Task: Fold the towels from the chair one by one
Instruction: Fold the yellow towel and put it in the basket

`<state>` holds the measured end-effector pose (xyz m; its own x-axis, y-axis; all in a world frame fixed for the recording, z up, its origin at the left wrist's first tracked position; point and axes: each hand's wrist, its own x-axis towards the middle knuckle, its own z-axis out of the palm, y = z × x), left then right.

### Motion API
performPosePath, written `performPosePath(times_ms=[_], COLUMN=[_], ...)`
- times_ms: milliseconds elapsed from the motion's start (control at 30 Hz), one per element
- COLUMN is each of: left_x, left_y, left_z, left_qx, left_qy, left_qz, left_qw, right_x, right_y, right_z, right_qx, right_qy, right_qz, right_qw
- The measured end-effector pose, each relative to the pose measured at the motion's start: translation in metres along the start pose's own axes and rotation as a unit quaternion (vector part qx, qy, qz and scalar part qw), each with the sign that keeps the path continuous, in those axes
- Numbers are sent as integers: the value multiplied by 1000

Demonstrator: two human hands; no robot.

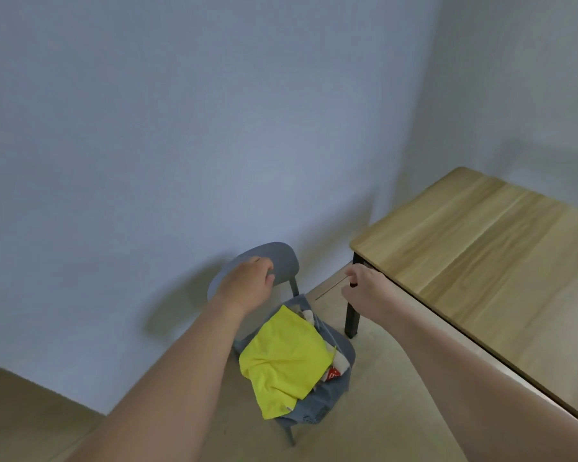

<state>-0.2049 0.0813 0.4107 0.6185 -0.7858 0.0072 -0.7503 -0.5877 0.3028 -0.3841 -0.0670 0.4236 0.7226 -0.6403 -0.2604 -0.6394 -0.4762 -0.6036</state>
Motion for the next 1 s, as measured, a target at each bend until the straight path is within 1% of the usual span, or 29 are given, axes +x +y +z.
performPosePath(times_ms=[67, 200, 267, 333, 433, 567, 633, 700, 767, 833, 933, 1000], left_x=[15, 40, 52, 67, 95, 135, 157, 176, 191, 204, 215, 218], left_y=[-17, -41, -53, -67, -93, -136, -157, -174, -187, -196, -207, -210], left_z=[0, -1, 7, 30, 97, 221, 282, 337, 386, 424, 463, 479], left_qx=[-2, -15, -16, -19, -36, -3, 8, 7, 4, 15, 59, 108], left_qy=[-16, -43, -51, -50, -68, -128, -126, -119, -116, -113, -115, -87], left_qz=[19, 43, 47, 48, 56, 96, 106, 110, 117, 125, 129, 148], left_qw=[1000, 998, 997, 997, 995, 987, 986, 987, 986, 986, 983, 979], right_x=[11, 29, 43, 61, 98, 158, 188, 212, 232, 249, 265, 269], right_y=[-11, -21, -16, -4, 30, 92, 128, 163, 194, 219, 242, 251], right_z=[15, 35, 47, 68, 122, 217, 262, 303, 341, 374, 409, 420], right_qx=[7, 45, 45, 36, 4, -33, -76, -115, -124, -108, -94, -94], right_qy=[8, -1, -2, -2, -19, -15, 12, 59, 88, 85, 40, 41], right_qz=[20, 61, 73, 82, 96, 123, 131, 137, 136, 125, 97, 85], right_qw=[1000, 997, 996, 996, 995, 992, 988, 982, 979, 983, 990, 991])
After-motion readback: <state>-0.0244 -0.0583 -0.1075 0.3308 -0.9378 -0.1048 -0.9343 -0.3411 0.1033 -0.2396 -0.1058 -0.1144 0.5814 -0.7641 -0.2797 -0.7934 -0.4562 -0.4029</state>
